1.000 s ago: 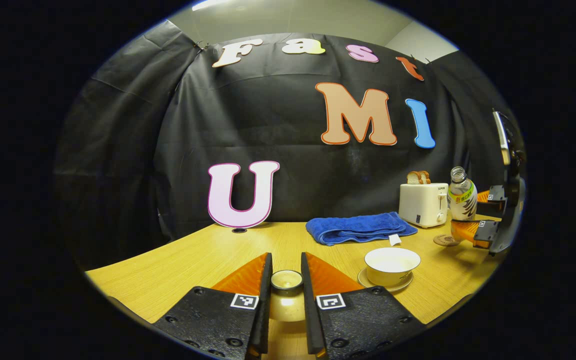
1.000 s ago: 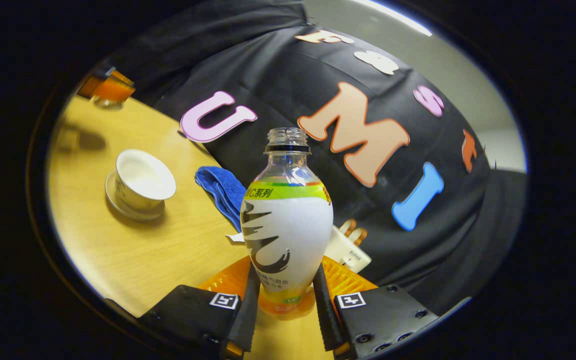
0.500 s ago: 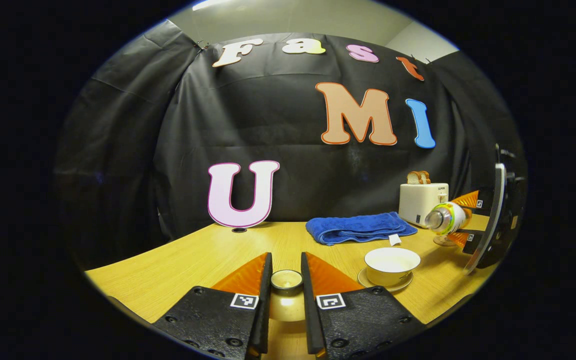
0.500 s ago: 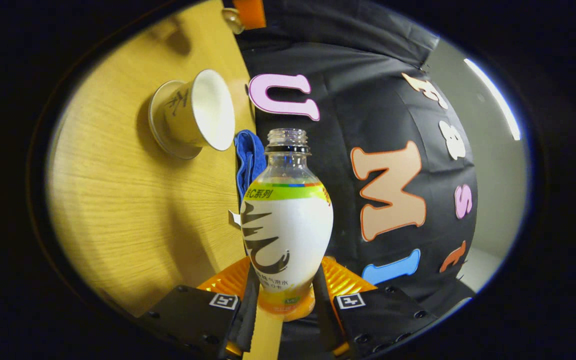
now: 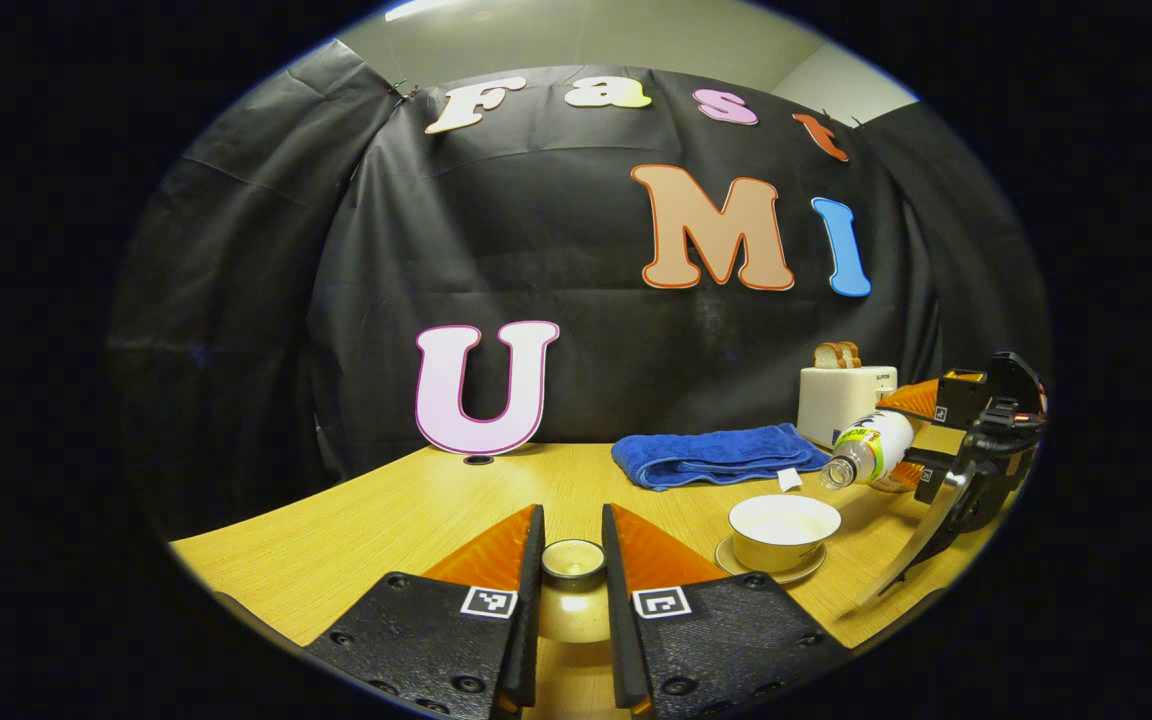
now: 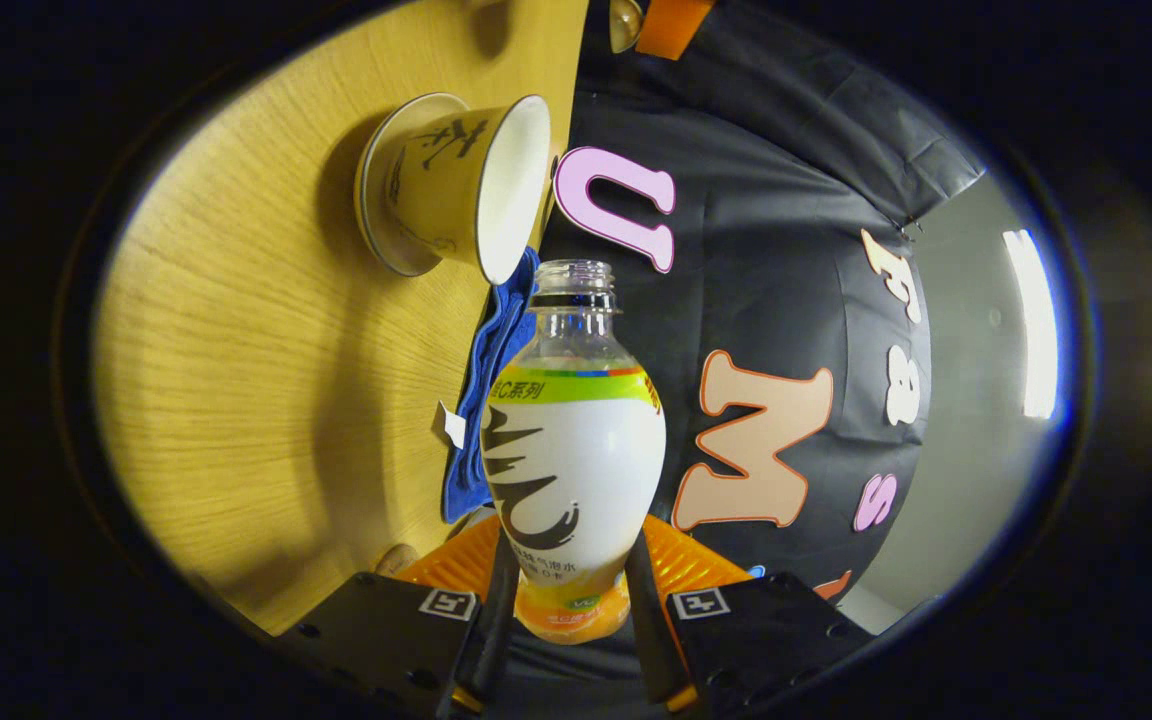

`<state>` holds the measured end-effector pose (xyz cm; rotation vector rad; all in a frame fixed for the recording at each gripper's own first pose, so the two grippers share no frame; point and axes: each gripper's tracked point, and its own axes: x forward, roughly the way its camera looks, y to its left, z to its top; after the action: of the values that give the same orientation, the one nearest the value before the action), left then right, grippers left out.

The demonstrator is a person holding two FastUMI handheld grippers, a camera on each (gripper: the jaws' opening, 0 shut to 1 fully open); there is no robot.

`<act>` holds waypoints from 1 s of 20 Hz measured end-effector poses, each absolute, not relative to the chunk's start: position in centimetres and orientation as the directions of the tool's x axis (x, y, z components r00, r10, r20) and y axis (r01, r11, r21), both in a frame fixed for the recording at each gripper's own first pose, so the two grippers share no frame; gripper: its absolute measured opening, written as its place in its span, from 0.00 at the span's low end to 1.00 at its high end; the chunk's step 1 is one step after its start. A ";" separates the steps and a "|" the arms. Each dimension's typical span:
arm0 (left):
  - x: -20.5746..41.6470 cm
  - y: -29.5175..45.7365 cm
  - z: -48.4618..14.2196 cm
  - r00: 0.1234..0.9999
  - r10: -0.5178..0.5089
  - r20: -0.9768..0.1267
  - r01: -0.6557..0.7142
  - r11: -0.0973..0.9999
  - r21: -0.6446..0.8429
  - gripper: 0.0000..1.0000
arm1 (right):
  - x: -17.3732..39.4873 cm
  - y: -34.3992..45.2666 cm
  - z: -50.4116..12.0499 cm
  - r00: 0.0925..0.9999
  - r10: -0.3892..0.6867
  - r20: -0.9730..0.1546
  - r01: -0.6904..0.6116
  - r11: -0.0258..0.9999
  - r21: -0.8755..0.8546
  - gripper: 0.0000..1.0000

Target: Open the teacup lid with one hand, grasp the water bottle and pour water into the teacup with the other hand; after pouring, place the water bottle on the coaster and then close the teacup lid.

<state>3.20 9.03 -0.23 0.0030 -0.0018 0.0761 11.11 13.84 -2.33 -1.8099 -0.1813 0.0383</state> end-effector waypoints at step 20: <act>3.2 9.0 -0.2 0.997 0.071 -0.001 -0.071 0.997 -0.001 0.27 | 11.0 14.3 -2.6 0.943 0.278 0.182 0.301 -0.479 -0.825 0.57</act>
<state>3.15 9.02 -0.22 -0.0006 0.0014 0.0713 10.99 14.29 -2.58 -2.0963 -0.4100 -0.0289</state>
